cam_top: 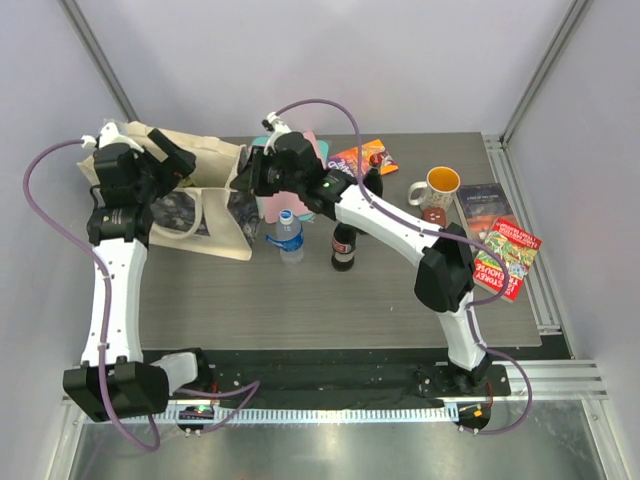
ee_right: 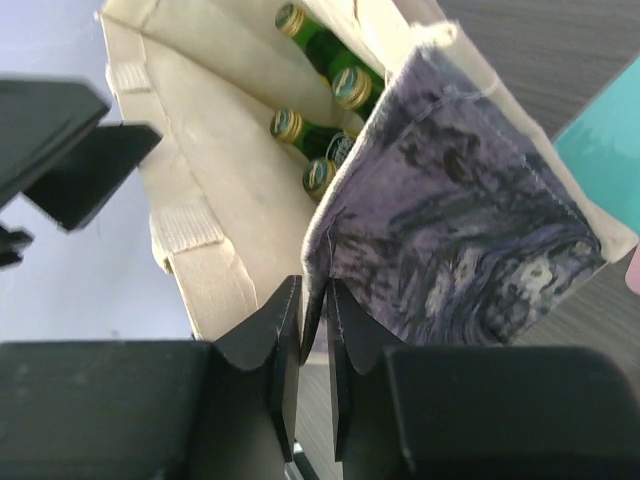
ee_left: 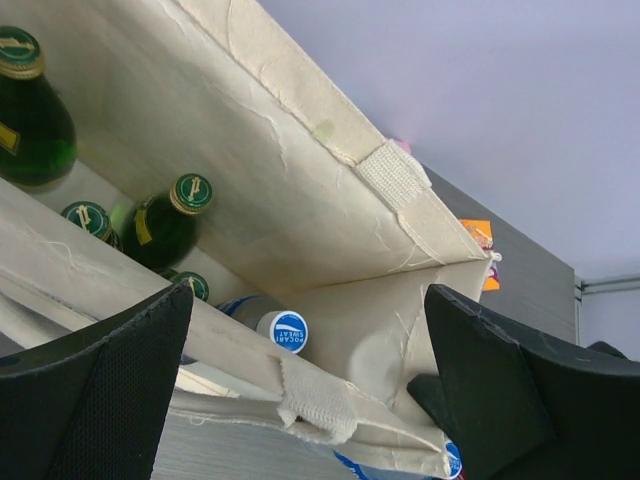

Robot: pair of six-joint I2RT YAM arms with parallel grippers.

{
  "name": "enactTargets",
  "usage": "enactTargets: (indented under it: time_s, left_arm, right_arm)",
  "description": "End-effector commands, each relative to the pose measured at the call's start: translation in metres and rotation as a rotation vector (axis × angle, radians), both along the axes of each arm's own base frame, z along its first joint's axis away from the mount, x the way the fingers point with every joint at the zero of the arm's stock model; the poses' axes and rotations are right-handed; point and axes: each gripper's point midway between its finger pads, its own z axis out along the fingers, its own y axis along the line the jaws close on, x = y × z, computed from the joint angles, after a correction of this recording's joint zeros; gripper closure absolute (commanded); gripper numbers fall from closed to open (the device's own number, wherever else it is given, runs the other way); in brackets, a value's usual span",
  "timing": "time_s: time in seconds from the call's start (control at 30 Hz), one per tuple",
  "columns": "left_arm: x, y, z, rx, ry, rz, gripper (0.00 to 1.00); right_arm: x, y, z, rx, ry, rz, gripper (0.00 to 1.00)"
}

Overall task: Take the beverage out of the canvas bag
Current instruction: Take out the drink from the canvas bag.

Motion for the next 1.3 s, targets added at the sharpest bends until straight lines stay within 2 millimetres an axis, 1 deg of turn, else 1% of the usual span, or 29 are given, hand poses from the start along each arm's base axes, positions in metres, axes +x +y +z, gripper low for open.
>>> enactTargets:
  time_s: [0.0,0.03,0.1,0.13,0.17,0.23,0.27,0.37,0.53,0.57,0.6,0.63,0.67,0.77,0.9,1.07,1.17,1.27]
  left_arm:
    - [0.013,-0.004,0.017,-0.019,-0.049,-0.024,0.03]
    - [0.014,-0.004,0.013,-0.016,-0.034,-0.022,0.03]
    - [0.015,-0.002,0.007,-0.004,-0.014,-0.02,0.03]
    - [0.014,-0.001,0.004,-0.001,-0.001,-0.02,0.03]
    - [0.014,-0.002,0.001,0.001,0.01,-0.021,0.03]
    - [0.013,0.0,-0.002,0.018,0.026,-0.02,0.03]
    - [0.012,0.001,-0.004,0.023,0.034,-0.017,0.03]
    - [0.008,0.003,-0.008,0.049,0.052,-0.017,0.03]
    - [-0.002,0.011,-0.023,0.112,0.097,-0.002,0.03]
    - [-0.004,0.013,-0.033,0.124,0.123,0.002,0.03]
    - [-0.007,0.016,-0.039,0.141,0.143,0.015,0.03]
    - [-0.011,0.018,-0.041,0.165,0.149,0.008,0.03]
    - [-0.013,0.017,-0.05,0.175,0.167,-0.002,0.03]
    - [-0.016,0.016,-0.051,0.225,0.148,-0.035,0.04]
    - [-0.012,0.018,-0.047,0.242,0.13,-0.037,0.04]
    - [-0.008,0.028,-0.055,0.224,0.174,0.029,0.04]
    - [-0.002,0.028,-0.058,0.205,0.187,0.031,0.04]
    - [0.005,0.025,-0.065,0.202,0.204,0.002,0.04]
  right_arm:
    - [-0.031,-0.001,-0.001,-0.042,-0.043,0.085,0.8]
    - [-0.034,0.0,-0.002,-0.052,-0.054,0.096,0.8]
    - [-0.043,0.002,-0.012,-0.073,-0.052,0.119,0.8]
    - [-0.051,0.006,-0.015,-0.079,-0.057,0.136,0.8]
    - [-0.055,0.006,-0.022,-0.099,-0.068,0.149,0.8]
    - [-0.065,0.011,-0.025,-0.114,-0.09,0.162,0.8]
    - [-0.065,0.01,-0.03,-0.126,-0.098,0.165,0.8]
    - [-0.075,0.015,-0.039,-0.149,-0.11,0.184,0.8]
    - [-0.071,0.013,-0.044,-0.172,-0.142,0.169,0.8]
    - [-0.071,0.013,-0.045,-0.176,-0.148,0.168,0.8]
    - [-0.069,0.013,-0.044,-0.18,-0.16,0.166,0.8]
    - [-0.069,0.013,-0.043,-0.18,-0.166,0.164,0.79]
    - [-0.068,0.012,-0.043,-0.182,-0.171,0.162,0.79]
    - [-0.068,0.012,-0.043,-0.185,-0.179,0.163,0.79]
    - [-0.071,0.015,-0.048,-0.2,-0.193,0.186,0.79]
    - [-0.079,0.018,-0.052,-0.232,-0.245,0.222,0.78]
    - [-0.086,0.022,-0.058,-0.254,-0.266,0.248,0.78]
    - [-0.089,0.023,-0.069,-0.282,-0.273,0.262,0.78]
